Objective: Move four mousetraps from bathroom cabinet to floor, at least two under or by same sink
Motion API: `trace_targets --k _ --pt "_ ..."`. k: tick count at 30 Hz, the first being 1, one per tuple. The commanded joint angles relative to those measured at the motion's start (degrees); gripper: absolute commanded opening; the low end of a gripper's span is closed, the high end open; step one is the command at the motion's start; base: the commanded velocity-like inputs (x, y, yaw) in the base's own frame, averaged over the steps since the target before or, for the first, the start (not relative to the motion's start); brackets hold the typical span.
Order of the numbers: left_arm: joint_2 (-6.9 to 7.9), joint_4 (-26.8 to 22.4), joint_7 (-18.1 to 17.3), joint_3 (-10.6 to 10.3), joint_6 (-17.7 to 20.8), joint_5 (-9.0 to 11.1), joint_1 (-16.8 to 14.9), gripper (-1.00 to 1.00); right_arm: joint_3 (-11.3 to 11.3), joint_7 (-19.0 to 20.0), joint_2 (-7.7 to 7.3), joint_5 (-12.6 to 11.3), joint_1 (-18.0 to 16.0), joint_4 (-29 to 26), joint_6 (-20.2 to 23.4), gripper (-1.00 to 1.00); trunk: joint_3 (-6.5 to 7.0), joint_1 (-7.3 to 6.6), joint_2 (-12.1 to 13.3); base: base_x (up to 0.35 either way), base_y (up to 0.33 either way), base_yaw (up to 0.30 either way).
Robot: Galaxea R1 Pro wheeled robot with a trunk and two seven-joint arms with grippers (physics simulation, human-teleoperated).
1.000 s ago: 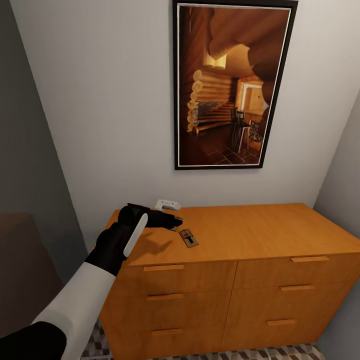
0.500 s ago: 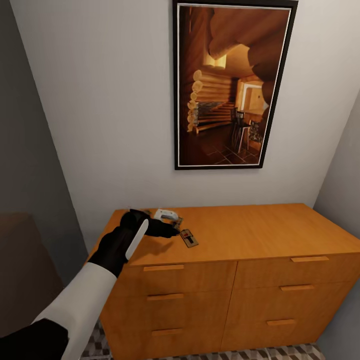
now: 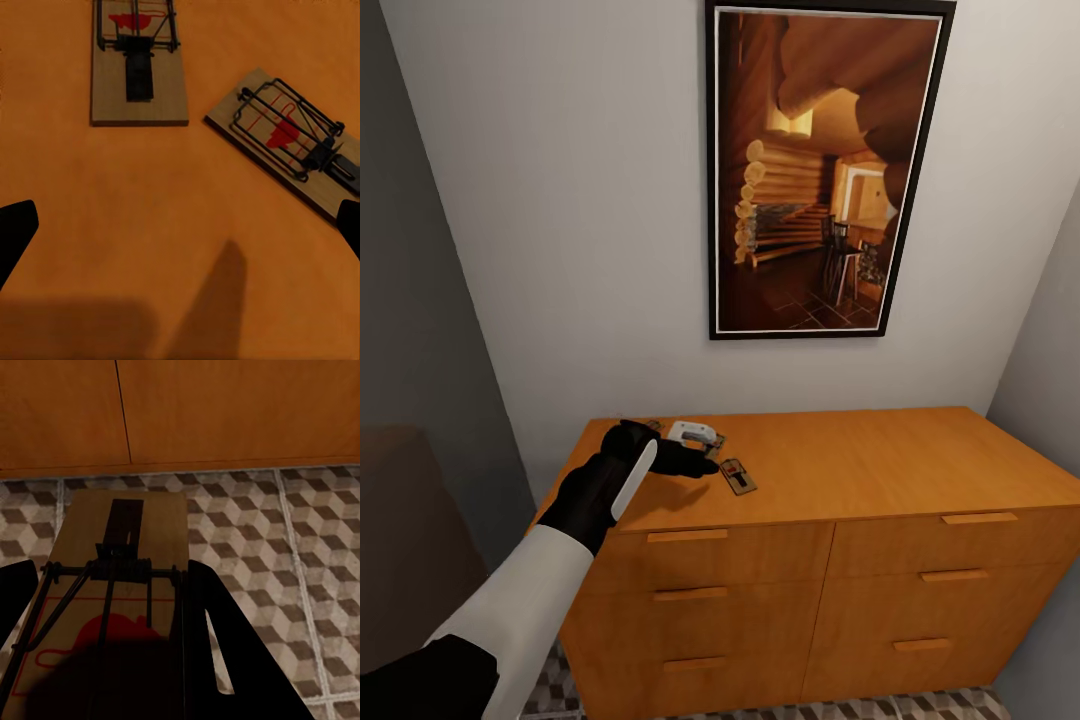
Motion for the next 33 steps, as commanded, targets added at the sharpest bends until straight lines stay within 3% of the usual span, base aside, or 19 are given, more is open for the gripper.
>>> trace_targets --k 1,33 --pt "0.01 -0.1 0.0 0.0 0.2 0.2 0.0 1.0 0.5 -0.2 0.0 -0.5 0.0 0.0 -0.2 -1.0 -0.06 0.0 0.0 0.0 0.0 0.0" --pt "0.16 -0.9 0.0 -0.5 0.2 0.2 -0.1 1.0 0.5 -0.2 0.36 -0.5 0.0 0.0 -0.1 -1.0 -0.06 0.0 0.0 0.057 0.0 0.0"
